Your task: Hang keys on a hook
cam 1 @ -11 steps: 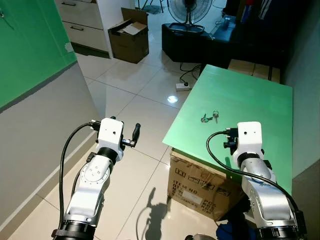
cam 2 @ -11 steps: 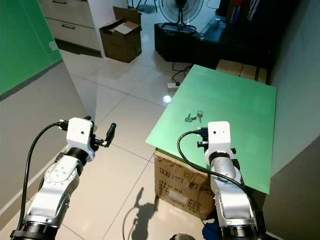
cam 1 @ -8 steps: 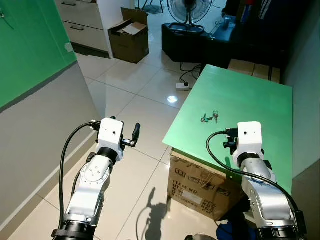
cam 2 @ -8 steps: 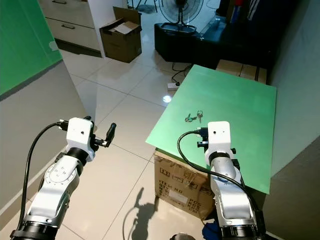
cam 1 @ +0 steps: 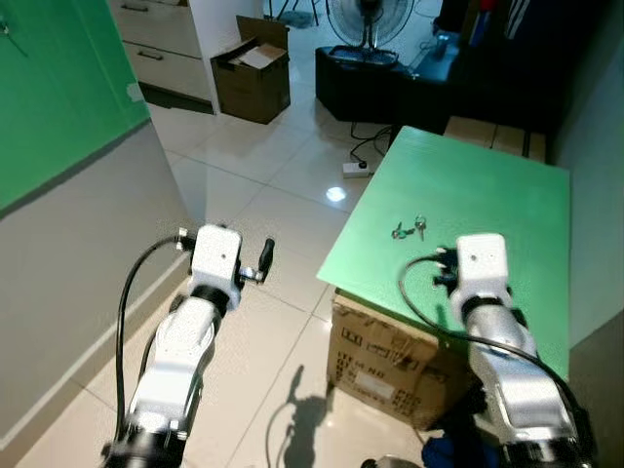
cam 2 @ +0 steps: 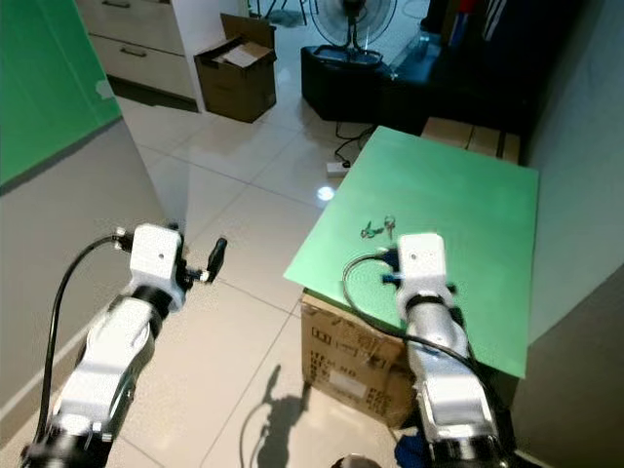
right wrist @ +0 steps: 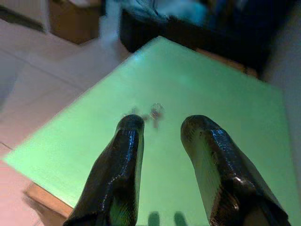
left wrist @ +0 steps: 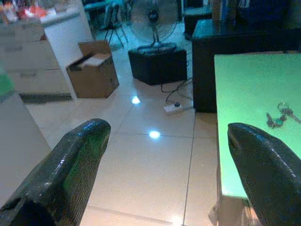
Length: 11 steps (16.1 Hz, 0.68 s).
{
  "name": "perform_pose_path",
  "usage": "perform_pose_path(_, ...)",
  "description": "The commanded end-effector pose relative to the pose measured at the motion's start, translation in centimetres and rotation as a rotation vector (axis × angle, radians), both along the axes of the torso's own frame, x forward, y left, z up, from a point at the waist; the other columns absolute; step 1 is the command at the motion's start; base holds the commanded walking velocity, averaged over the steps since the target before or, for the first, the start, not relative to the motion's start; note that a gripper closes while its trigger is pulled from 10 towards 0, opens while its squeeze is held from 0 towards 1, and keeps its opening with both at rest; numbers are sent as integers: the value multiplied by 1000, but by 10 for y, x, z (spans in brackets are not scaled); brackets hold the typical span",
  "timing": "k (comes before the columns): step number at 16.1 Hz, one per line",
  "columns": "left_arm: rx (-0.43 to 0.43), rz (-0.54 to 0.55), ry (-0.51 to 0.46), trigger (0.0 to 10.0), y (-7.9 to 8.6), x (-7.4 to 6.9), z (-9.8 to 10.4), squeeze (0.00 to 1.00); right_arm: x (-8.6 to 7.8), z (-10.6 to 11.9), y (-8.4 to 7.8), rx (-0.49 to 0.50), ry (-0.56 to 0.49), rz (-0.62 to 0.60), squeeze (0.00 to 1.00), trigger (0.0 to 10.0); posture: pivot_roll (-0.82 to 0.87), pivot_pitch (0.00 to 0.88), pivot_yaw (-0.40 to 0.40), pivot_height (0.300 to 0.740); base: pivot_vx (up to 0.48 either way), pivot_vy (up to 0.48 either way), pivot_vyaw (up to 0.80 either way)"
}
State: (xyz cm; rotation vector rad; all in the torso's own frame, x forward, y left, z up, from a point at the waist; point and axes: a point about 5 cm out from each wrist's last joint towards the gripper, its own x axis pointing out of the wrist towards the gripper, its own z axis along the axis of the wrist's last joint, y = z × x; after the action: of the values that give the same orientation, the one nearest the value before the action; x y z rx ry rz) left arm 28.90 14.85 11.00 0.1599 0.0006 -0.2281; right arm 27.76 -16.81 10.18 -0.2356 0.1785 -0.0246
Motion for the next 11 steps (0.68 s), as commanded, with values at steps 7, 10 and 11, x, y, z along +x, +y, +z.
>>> perform_pose_path(7, -4, -40, -40, 10000, 0, 11, 10, 0, 0, 2, 0, 70, -48, 7, 0, 10000, -74, 0, 61, 740, 0, 150, 0)
perform_pose_path(10, 3, -34, -45, 10000, 3, 12, 11, 0, 1, 2, 3, 82, -51, 2, 0, 10000, -60, 0, 59, 740, 0, 406, 0)
perform_pose_path(11, 7, -35, -44, 10000, 4, 10, 10, 0, 1, 1, 4, 85, -50, 2, 0, 10000, -61, 0, 60, 740, 0, 409, 0)
